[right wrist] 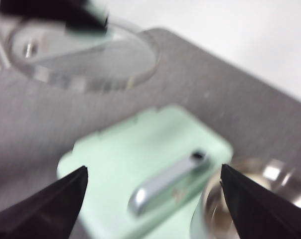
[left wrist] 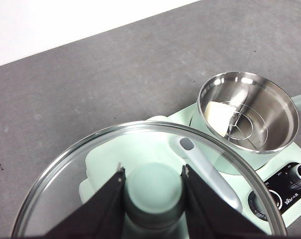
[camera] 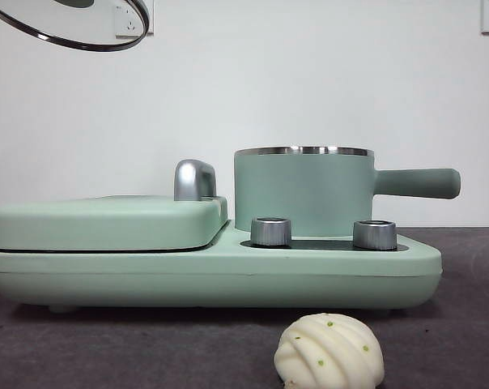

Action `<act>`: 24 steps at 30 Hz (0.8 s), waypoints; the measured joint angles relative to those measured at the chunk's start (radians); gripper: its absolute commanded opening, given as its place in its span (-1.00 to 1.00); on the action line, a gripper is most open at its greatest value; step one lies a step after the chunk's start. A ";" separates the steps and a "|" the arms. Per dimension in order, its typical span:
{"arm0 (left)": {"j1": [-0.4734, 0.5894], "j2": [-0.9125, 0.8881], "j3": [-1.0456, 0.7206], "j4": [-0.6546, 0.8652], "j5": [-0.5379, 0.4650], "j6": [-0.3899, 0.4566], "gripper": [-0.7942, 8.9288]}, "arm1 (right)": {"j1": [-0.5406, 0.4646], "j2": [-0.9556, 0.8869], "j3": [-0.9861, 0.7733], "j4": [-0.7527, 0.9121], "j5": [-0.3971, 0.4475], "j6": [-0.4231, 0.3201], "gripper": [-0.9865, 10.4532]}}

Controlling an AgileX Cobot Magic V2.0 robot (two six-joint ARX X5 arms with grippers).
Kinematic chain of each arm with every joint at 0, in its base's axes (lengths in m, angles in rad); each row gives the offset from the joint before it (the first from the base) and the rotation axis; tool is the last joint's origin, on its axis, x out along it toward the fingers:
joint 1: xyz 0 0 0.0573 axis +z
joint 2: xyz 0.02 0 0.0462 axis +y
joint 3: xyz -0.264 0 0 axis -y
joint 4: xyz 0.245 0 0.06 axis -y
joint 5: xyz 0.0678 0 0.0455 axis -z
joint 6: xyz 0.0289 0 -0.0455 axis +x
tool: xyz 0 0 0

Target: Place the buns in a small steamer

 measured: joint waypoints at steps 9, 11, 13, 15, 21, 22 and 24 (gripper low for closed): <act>0.000 0.000 0.000 0.000 0.000 0.000 -0.81 | 0.111 -0.126 -0.270 -0.001 0.003 0.068 -0.10; 0.000 0.000 0.000 0.000 0.000 0.000 -0.81 | 0.130 -0.125 -0.303 -0.015 0.003 0.085 -0.10; 0.000 0.000 0.000 0.000 0.000 0.000 -0.81 | 0.146 -0.120 -0.340 -0.032 0.006 0.098 -0.10; 0.000 0.000 0.000 0.000 0.000 0.000 -0.81 | 0.157 -0.110 -0.374 -0.032 0.012 0.114 -0.10; 0.000 0.000 0.000 0.000 0.000 0.000 -0.81 | 0.166 -0.045 -0.448 -0.032 0.036 0.157 -0.10; 0.000 0.000 0.000 0.000 0.000 0.000 -0.81 | 0.166 -0.027 -0.453 -0.032 0.036 0.161 -0.10; 0.000 0.000 0.000 -0.001 0.000 0.000 -0.81 | 0.166 0.009 -0.454 -0.029 0.042 0.167 -0.10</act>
